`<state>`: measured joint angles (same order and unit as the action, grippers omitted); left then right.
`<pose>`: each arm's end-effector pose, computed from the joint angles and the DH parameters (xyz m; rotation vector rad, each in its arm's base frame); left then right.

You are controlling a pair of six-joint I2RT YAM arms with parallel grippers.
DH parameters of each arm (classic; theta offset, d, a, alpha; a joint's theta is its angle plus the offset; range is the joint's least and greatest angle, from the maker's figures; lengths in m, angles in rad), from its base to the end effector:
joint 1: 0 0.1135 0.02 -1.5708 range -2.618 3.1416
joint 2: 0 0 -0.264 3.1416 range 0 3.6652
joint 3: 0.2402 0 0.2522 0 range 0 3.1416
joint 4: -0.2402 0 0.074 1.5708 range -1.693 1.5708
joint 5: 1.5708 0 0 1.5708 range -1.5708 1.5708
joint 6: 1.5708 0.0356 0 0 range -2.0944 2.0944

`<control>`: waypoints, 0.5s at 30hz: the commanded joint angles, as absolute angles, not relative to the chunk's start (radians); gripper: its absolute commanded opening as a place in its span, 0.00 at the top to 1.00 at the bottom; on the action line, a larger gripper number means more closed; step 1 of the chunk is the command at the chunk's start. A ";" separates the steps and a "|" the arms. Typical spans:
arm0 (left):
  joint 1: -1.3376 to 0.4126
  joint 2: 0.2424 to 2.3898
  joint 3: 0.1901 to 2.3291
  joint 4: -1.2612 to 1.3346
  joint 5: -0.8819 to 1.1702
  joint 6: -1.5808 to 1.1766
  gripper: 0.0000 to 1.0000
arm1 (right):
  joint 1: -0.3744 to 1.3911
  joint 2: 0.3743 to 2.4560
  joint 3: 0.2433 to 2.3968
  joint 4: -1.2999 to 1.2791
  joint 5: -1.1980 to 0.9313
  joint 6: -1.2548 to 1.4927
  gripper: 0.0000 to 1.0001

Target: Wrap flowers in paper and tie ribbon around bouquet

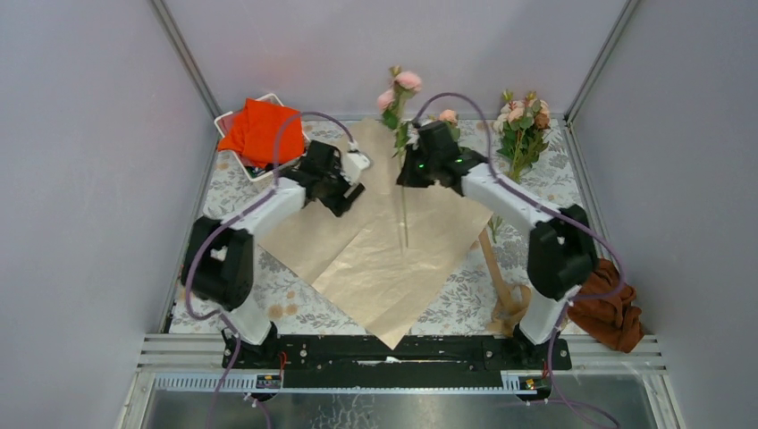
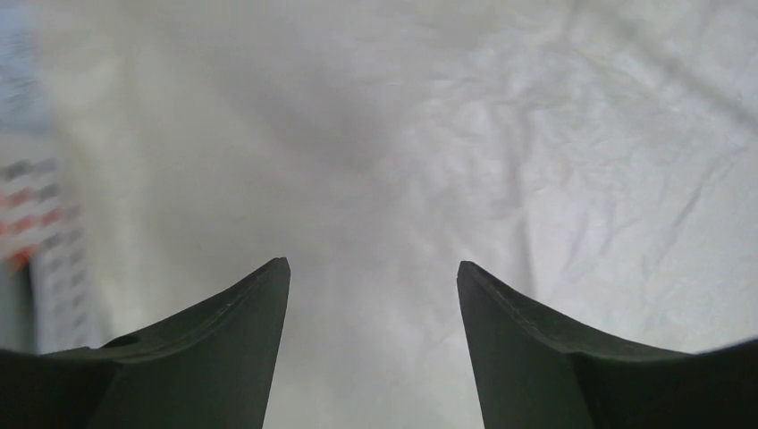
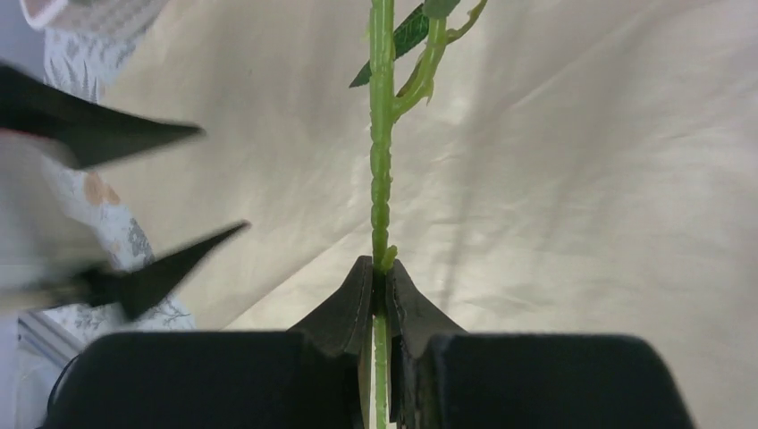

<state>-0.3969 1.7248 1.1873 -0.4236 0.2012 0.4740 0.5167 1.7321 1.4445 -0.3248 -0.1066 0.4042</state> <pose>0.3329 -0.1473 0.2112 1.1341 2.2481 -0.2233 0.3492 0.2028 0.2992 -0.1888 2.2435 0.6272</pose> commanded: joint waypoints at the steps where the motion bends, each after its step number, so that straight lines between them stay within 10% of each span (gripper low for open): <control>1: -0.255 1.562 1.199 -0.478 0.303 0.411 0.23 | 0.612 1.901 1.497 -0.181 -0.173 0.580 1.00; 7: -0.136 1.470 1.094 -0.488 0.354 0.421 0.22 | 0.659 2.096 1.583 -0.202 -0.183 0.592 1.00; 11: -0.101 1.456 1.048 -0.494 0.373 0.430 0.21 | 0.621 2.087 1.646 -0.351 -0.124 0.466 0.57; 15: -0.091 1.444 1.035 -0.514 0.394 0.440 0.19 | 0.479 1.925 1.608 -0.470 -0.095 0.344 0.42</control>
<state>-0.1036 1.4620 1.0428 -0.4862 0.3420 0.4324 0.6224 2.1319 1.5742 -0.3546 -0.1528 0.4808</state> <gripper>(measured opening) 0.798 0.538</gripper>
